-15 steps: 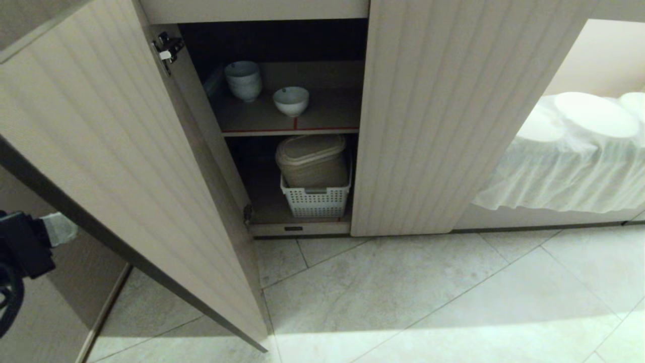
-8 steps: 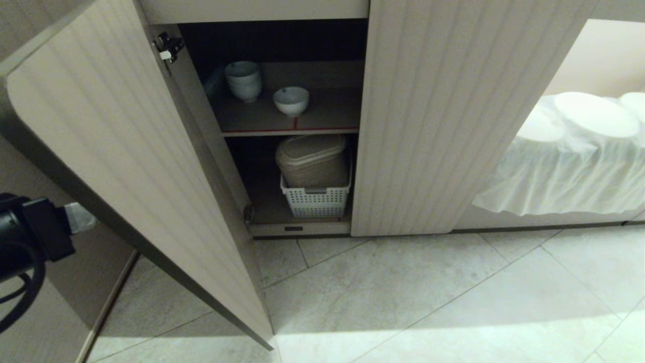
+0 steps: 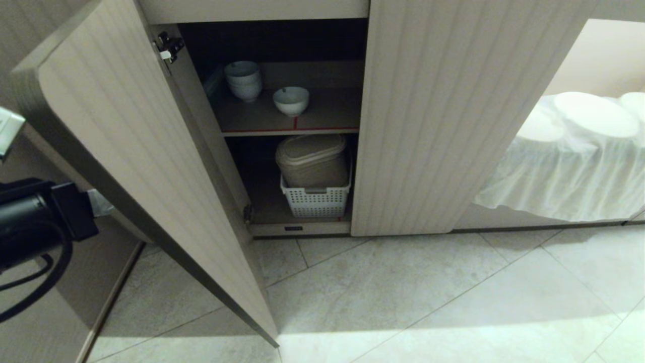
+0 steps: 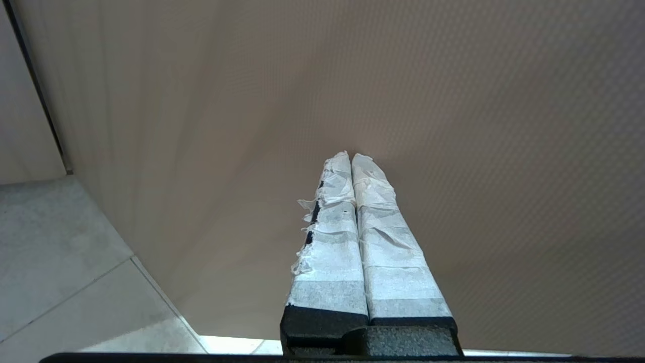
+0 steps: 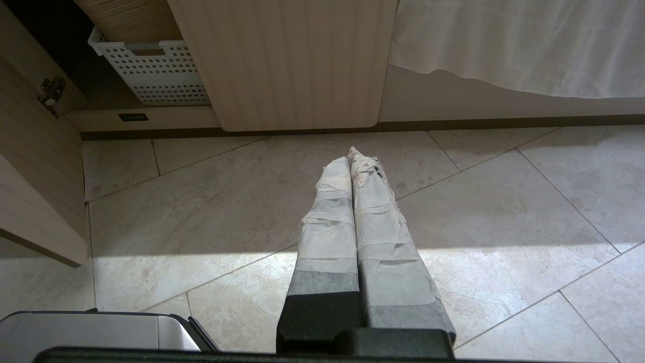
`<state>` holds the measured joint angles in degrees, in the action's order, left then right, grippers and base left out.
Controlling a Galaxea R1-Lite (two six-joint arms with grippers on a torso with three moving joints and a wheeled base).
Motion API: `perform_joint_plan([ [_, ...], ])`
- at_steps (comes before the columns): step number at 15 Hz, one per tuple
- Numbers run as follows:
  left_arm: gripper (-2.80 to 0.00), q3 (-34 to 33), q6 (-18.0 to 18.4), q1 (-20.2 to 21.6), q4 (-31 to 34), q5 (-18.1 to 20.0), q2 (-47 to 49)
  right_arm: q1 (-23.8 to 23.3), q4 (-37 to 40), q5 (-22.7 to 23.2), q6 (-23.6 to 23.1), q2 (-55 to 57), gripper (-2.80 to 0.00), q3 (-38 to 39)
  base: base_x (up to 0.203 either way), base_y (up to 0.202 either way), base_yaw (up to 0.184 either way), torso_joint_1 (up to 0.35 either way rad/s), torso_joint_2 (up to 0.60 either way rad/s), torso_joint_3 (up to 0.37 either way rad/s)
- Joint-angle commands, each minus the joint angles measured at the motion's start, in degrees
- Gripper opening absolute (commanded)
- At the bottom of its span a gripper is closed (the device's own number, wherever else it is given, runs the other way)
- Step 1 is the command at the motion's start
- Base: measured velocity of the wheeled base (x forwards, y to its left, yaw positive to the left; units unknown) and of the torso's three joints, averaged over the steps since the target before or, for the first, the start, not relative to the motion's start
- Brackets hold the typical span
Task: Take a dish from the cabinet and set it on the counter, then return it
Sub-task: Close the cabinet door
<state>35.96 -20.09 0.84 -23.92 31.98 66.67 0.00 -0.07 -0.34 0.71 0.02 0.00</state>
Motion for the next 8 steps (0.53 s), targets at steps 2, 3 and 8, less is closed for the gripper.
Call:
perform_joint_plan([
  [2,-2.8,1.8,-0.1,-0.5,-0.3,0.2,2.9,0.0,0.0,0.0,0.0,0.0,-2.8,0.0,0.0,0.0,0.0,0.0,0.0,0.0],
  [3,-2.8,2.0,-0.1,-0.7,-0.5,0.1,3.3,0.0,0.0,0.0,0.0,0.0,-2.8,0.0,0.0,0.0,0.0,0.0,0.0,0.0],
  [8,-2.8,2.5,-0.8,-2.3,-2.0,-0.4,4.3,0.1,0.0,0.0,0.0,0.0,-2.8,0.0,0.0,0.0,0.0,0.0,0.0,0.0],
])
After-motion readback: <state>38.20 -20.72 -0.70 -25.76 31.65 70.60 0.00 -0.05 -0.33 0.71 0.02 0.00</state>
